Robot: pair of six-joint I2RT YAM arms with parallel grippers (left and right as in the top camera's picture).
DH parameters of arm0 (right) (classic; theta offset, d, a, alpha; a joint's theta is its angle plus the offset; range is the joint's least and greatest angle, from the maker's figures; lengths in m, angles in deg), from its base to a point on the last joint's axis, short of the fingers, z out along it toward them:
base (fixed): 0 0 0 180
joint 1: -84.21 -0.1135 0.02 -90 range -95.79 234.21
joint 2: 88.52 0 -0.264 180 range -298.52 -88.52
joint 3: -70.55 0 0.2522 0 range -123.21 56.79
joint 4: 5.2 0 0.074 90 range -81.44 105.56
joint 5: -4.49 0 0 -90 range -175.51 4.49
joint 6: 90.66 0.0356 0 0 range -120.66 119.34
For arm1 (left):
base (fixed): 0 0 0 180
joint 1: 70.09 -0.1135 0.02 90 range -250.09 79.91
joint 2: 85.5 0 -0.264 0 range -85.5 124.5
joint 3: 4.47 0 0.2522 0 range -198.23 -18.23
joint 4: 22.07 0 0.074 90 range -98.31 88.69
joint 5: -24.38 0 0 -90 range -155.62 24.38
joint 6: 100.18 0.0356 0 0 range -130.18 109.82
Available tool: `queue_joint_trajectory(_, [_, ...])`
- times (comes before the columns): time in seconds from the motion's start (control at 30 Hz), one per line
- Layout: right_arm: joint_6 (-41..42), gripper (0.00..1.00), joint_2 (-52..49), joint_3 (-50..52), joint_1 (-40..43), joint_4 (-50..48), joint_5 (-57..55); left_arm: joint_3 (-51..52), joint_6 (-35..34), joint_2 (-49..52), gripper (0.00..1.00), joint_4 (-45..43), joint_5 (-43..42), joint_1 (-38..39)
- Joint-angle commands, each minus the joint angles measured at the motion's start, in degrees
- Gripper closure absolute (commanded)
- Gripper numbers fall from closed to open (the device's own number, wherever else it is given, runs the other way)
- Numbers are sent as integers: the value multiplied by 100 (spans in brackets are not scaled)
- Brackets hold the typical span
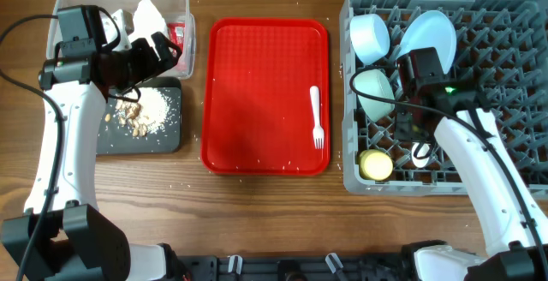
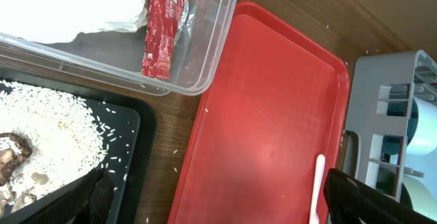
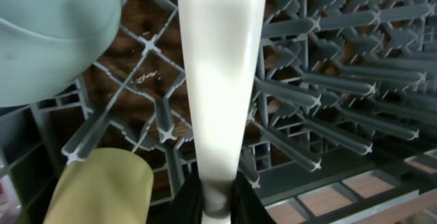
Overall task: Sort waste into correct bins and load items into the dishwasher rack
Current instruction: 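Carry the white spoon into the rack and release it, then reach the right gripper to the white fork and grasp it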
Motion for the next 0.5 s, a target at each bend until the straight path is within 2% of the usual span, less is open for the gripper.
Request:
queue_joint_trajectory(0.0, [-144,86,-15,76,17,-59,-424,-50,98,-22,0,-15,35,-15])
queue_joint_trajectory(0.1, [-146,74,-20,76,17,-63,-463,-50,98,-22,0,-15,35,-15])
queue_joint_trajectory(0.17, [-146,52,-20,76,17,-92,-461,-50,98,-22,0,-15,35,-15])
queue_joint_trajectory(0.23, [-146,43,-20,76,17,-149,-459,-52,98,-22,0,-15,35,-15])
queue_joint_trajectory(0.33, [-146,43,-17,-22,17,-192,-129,-50,98,-22,0,-15,35,-15])
queue_joint_trajectory(0.43, [-155,43,-17,-586,17,-31,986,-52,98,-22,0,-15,35,-15])
queue_joint_trajectory(0.47, [-177,47,-17,-787,17,22,1344,-50,98,-22,0,-15,35,-15])
